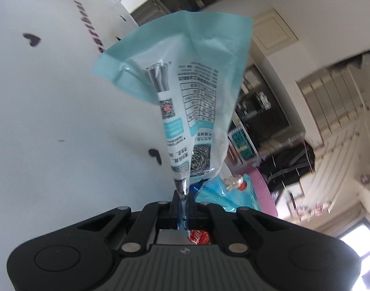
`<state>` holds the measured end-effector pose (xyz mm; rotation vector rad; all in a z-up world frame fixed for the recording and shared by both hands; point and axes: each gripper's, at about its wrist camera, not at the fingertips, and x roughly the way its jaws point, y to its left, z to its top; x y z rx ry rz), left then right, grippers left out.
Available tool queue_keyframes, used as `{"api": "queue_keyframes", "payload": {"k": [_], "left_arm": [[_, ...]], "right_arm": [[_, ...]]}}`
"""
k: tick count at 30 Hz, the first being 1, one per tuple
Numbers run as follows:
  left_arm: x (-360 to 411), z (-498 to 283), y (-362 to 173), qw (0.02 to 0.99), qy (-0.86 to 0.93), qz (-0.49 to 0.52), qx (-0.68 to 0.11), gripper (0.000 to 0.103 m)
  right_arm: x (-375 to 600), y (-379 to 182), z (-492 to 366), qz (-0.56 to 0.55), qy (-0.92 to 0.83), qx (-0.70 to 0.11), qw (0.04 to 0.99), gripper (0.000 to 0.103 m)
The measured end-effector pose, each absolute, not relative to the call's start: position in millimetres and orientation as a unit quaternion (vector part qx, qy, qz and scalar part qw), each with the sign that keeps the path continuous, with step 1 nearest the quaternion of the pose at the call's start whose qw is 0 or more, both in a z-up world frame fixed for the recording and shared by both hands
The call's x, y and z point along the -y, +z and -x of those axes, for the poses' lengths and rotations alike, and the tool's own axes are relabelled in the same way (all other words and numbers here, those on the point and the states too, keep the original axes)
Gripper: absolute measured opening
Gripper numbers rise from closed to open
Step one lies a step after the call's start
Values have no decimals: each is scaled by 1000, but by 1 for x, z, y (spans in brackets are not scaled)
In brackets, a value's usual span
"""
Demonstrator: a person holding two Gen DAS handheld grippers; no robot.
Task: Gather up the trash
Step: 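Lift the blue snack bag with the left tool while the right tool lifts the clear bottle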
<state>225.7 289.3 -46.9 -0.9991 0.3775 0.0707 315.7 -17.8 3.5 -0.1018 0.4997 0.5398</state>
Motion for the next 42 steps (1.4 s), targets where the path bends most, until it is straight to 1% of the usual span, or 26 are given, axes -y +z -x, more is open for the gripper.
{"api": "queue_keyframes", "payload": {"k": [3, 8, 14, 16, 19, 20, 21, 22, 23, 24, 25, 26, 27, 28, 29, 30, 31, 33, 37, 42], "left_arm": [[-289, -203, -39, 878, 9, 427, -215, 2], [-291, -178, -28, 876, -61, 381, -288, 2], [-280, -152, -19, 859, -161, 333, -353, 2], [-274, -147, -18, 858, -187, 300, -373, 2], [-272, -143, -17, 862, -189, 258, -393, 7], [-274, -145, -16, 864, -181, 252, -397, 9], [-278, -145, -15, 866, -170, 249, -400, 16], [-280, -148, -13, 869, -156, 247, -400, 20], [-285, -147, -12, 874, -138, 244, -397, 28], [-287, -149, -10, 876, -126, 247, -394, 39], [-291, -148, -10, 877, -114, 253, -391, 44], [-294, -150, -8, 878, -103, 260, -388, 57], [-295, -151, -6, 879, -93, 266, -384, 72], [-297, -149, -4, 880, -83, 273, -380, 79], [-298, -147, -5, 880, -70, 283, -375, 88], [-291, -147, -1, 880, -61, 294, -369, 91], [-293, -146, -2, 876, -55, 316, -359, 93], [-280, -151, 3, 864, -37, 364, -345, 101], [-277, -158, 6, 839, 38, 423, -340, 102], [-261, -170, 3, 829, 92, 442, -328, 102]], "right_arm": [[29, 7, -301, 45, 260, -245, 933, 32], [47, 11, -265, 39, 255, -245, 935, 32], [70, 10, -217, 24, 256, -239, 936, 32], [78, 9, -204, 16, 257, -239, 936, 33], [88, 5, -188, 4, 261, -239, 935, 33], [90, 3, -184, 2, 262, -240, 935, 33], [93, 1, -179, 0, 263, -240, 934, 33], [95, -1, -176, -4, 264, -241, 934, 33], [96, -2, -174, -6, 265, -242, 934, 33], [98, -4, -173, -8, 265, -240, 934, 33], [99, -5, -173, -9, 265, -240, 934, 33], [100, -6, -172, -10, 265, -239, 934, 32], [101, -7, -172, -12, 266, -238, 934, 33], [102, -8, -171, -14, 266, -238, 934, 33], [102, -8, -171, -14, 267, -237, 934, 33], [103, -8, -170, -14, 268, -236, 934, 33], [103, -9, -169, -14, 269, -235, 934, 33], [102, -10, -168, -15, 274, -236, 932, 33], [104, -12, -167, -13, 276, -237, 931, 33], [105, -14, -165, -10, 276, -233, 932, 33]]}}
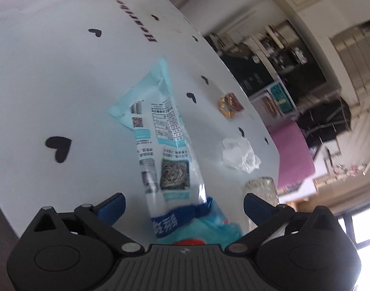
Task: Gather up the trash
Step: 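Lift the blue snack bag with the left tool while the right tool lifts the clear bottle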
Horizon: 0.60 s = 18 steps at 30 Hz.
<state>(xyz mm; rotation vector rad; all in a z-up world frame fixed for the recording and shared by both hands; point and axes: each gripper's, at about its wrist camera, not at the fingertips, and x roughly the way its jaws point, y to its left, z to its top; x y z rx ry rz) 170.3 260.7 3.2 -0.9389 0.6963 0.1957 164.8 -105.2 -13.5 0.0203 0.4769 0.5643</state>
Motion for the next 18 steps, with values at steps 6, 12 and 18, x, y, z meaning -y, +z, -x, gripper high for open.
{"api": "queue_keyframes", "payload": {"k": [6, 12, 18], "left_arm": [[-243, -180, 0, 831, 145, 431, -321, 102], [-234, -175, -2, 851, 174, 399, -294, 82], [-236, -178, -5, 864, 181, 371, -288, 53]], "right_arm": [[100, -18, -163, -2, 274, -228, 934, 33], [101, -20, -162, -11, 282, -221, 934, 34], [99, -22, -161, -5, 290, -213, 933, 78]]}}
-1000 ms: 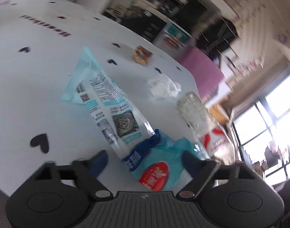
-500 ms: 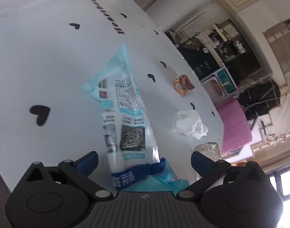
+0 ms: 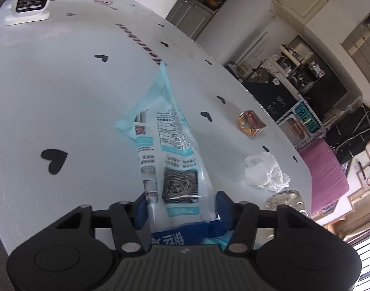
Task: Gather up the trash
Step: 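Lift the blue snack bag with the left tool while the right tool lifts the clear bottle, then carry the snack bag and clear bottle in both tools over the wastebasket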
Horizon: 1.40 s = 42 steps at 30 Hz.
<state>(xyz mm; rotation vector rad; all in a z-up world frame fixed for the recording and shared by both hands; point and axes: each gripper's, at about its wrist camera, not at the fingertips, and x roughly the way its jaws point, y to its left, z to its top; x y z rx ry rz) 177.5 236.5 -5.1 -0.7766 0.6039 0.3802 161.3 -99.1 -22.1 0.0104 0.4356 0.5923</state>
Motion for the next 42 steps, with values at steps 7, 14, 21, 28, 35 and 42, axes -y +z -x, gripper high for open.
{"api": "queue_keyframes", "payload": {"k": [7, 14, 21, 28, 35, 42], "left_arm": [[-236, -174, -6, 879, 146, 346, -294, 41], [-226, -167, 0, 900, 108, 293, -305, 33], [-216, -163, 5, 912, 81, 258, -309, 29], [-207, -156, 16, 925, 66, 232, -294, 27], [-184, -145, 40, 944, 41, 187, -267, 25], [-141, -137, 64, 961, -5, 136, -240, 25]], "right_arm": [[79, -22, -184, 4, 292, -200, 935, 85], [59, -29, -212, 23, 288, -204, 935, 84], [43, -30, -222, 68, 303, -214, 926, 63], [48, -31, -216, 64, 293, -206, 932, 61], [76, -7, -207, 26, 269, -183, 945, 61], [109, 14, -189, 9, 248, -176, 953, 61]]}}
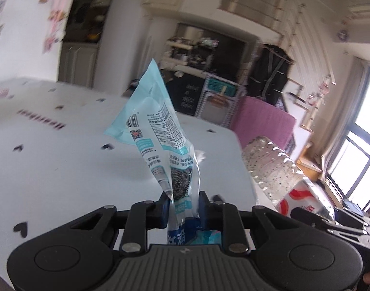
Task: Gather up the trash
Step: 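Carry the snack bag and clear bottle in both tools over the wastebasket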
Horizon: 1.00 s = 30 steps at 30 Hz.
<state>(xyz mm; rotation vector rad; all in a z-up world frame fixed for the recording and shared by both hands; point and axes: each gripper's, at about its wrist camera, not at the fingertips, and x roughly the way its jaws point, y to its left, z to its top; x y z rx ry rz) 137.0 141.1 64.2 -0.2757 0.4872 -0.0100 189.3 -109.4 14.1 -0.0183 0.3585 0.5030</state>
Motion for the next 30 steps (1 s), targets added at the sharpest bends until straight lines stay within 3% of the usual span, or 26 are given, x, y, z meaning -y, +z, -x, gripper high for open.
{"api": "queue_keyframes", "payload": {"k": [11, 30], "left_arm": [[-58, -139, 76, 965, -97, 83, -229, 24], [87, -177, 39, 941, -215, 56, -257, 24]], "right_arm": [[175, 28, -158, 9, 189, -173, 967, 62], [300, 9, -134, -3, 86, -198, 976, 62]]}}
